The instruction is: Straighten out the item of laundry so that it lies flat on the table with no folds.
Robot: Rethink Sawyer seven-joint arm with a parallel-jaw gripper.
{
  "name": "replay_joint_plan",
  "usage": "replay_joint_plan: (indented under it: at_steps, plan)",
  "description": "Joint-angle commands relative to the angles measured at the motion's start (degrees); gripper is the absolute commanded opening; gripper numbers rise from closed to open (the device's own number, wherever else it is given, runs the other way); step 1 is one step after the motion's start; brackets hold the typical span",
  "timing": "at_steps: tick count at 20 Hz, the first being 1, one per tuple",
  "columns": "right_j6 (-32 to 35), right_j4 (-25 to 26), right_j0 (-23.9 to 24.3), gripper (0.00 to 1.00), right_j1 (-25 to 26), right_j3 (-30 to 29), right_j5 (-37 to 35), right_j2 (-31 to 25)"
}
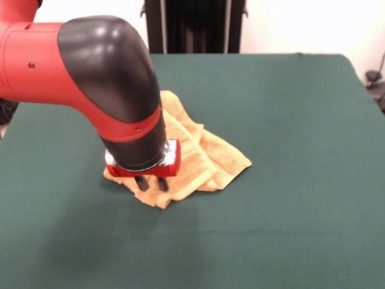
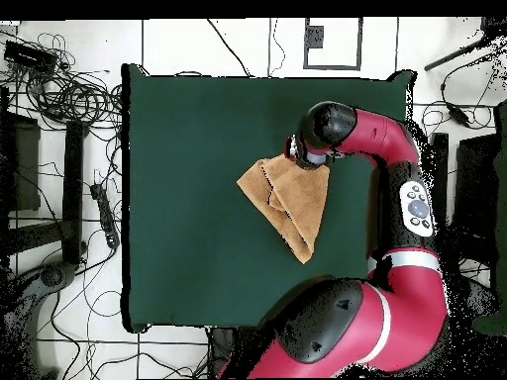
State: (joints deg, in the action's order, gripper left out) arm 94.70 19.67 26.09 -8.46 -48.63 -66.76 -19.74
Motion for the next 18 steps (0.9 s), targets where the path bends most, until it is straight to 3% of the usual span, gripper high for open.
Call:
replay_joint_plan:
  at_steps: [1,12,18]
  plan:
    - [-15.8,3.9,-2.0,0.00,8.2,1.7,-1.2,-3.8]
    - [-16.9,3.5,-2.5,0.00,8.5,3.3,-4.9,-3.5]
    - [-17.0,4.2,-3.9,0.00,7.7,5.6,-10.5,-2.6]
